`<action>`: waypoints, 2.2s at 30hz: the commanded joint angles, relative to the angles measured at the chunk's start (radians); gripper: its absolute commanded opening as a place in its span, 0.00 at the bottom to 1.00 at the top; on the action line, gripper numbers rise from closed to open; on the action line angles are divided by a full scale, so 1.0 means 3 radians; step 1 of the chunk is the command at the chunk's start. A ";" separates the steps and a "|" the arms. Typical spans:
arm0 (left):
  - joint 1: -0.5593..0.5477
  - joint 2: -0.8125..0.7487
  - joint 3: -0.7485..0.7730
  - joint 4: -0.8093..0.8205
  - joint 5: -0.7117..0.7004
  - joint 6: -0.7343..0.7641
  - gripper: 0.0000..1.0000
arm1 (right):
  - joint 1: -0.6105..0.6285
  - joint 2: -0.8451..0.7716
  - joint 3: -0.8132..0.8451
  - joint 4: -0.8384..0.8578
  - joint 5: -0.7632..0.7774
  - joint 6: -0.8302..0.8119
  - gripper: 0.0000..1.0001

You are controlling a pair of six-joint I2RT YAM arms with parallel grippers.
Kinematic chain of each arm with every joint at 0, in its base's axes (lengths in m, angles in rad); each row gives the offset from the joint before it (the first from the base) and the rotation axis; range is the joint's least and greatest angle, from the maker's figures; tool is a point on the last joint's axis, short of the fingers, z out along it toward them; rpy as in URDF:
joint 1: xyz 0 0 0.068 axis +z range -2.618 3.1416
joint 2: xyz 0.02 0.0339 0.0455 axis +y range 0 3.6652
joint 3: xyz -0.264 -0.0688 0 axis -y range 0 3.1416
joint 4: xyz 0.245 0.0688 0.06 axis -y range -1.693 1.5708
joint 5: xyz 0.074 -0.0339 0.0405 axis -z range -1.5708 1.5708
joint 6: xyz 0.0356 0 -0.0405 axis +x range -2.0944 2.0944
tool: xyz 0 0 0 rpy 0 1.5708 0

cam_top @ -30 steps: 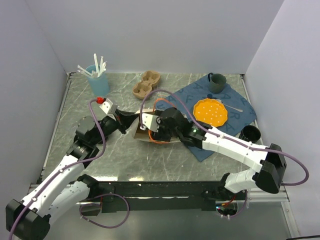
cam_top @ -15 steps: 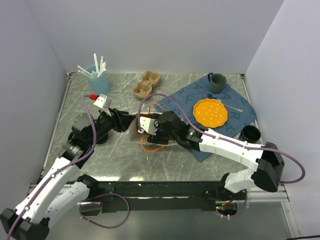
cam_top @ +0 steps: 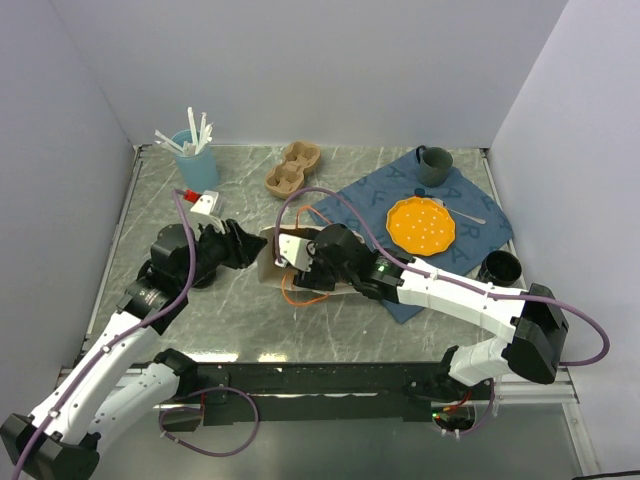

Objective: Pack the takeout coffee

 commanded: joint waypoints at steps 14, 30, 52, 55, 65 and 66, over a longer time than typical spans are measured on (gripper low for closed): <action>0.0001 -0.0379 -0.0195 0.0672 0.0346 0.0787 0.01 | 0.0022 -0.0047 0.0077 0.0127 0.0328 -0.0516 0.43; 0.0006 -0.0789 -0.0850 0.1287 0.0566 0.0996 0.01 | -0.0044 0.0280 0.0180 0.0367 0.0266 -0.0988 0.43; 0.0006 -0.0860 -0.0973 0.1343 0.0587 0.0746 0.01 | -0.0100 0.0623 0.0139 0.0838 0.0215 -0.0927 0.43; 0.0006 -0.0876 -0.0968 0.1287 0.0622 0.0812 0.01 | -0.0100 0.0577 0.0108 0.0797 0.0225 -0.0886 0.43; 0.0006 -0.0937 -0.1019 0.1200 0.0628 0.0945 0.01 | -0.0131 0.0495 -0.0025 0.0756 0.0149 -0.0840 0.43; 0.0006 -0.0932 -0.1024 0.1195 0.0633 0.0940 0.01 | -0.0126 0.0490 -0.0040 0.0797 0.0154 -0.0840 0.43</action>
